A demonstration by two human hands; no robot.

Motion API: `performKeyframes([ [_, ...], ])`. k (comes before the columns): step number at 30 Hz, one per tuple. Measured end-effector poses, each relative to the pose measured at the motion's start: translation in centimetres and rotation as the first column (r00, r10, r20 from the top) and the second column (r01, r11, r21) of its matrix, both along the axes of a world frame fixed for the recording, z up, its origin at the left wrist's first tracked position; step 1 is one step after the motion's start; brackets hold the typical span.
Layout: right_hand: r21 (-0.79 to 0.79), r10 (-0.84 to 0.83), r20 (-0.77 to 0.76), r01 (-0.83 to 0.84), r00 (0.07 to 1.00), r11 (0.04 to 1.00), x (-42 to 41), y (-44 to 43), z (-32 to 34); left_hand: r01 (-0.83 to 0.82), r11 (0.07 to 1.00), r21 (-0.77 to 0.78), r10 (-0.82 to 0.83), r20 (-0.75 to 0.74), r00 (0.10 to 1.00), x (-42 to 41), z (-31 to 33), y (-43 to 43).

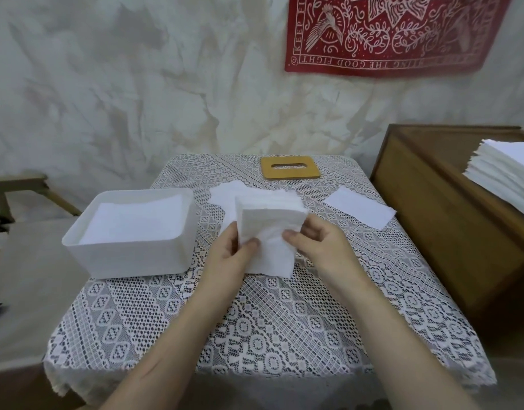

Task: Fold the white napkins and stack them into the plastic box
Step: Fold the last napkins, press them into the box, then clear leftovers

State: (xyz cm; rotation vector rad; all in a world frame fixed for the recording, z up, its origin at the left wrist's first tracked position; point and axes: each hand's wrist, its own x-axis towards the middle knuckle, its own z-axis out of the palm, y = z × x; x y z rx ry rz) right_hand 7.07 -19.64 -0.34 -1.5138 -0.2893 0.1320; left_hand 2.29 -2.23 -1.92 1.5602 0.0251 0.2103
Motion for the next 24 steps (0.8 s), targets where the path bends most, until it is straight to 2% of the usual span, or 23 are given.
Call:
performKeyframes([
  [6,-0.049,-0.127,-0.087,0.123,0.988,0.991,0.4,0.4,-0.2,0.018,0.999,0.028,-0.016,-0.085,0.996,0.3,-0.1,-0.4],
  [10,-0.170,-0.241,-0.089,0.224,0.966,0.960,2.3,-1.1,0.1,-0.046,0.999,-0.022,0.042,-0.153,0.987,1.6,-0.3,-0.3],
  [12,-0.378,-0.351,0.069,0.350,0.934,0.857,4.2,-3.2,-0.1,-0.049,0.996,-0.076,0.034,-0.196,0.980,2.4,-0.5,0.0],
  [14,-0.620,-0.369,0.297,0.471,0.881,0.627,5.9,-5.5,-0.3,-0.055,0.991,-0.122,0.026,-0.225,0.974,3.0,-0.6,0.3],
  [15,-0.690,-0.347,0.385,0.516,0.855,0.507,6.8,-6.6,-0.5,-0.058,0.990,-0.129,0.027,-0.233,0.972,3.2,-0.7,0.5],
  [17,-0.750,-0.315,0.468,0.559,0.826,0.353,8.2,-8.5,-0.9,-0.063,0.989,-0.134,0.030,-0.237,0.971,3.6,-0.8,0.9],
  [20,-0.812,-0.317,0.456,0.535,0.832,0.233,9.6,-10.3,-1.7,-0.049,0.989,-0.142,0.014,-0.237,0.971,3.7,-0.9,1.4],
  [24,-0.843,-0.311,0.430,0.500,0.847,0.196,10.4,-11.0,-2.8,-0.049,0.988,-0.149,0.010,-0.251,0.968,3.4,-0.8,1.6],
])
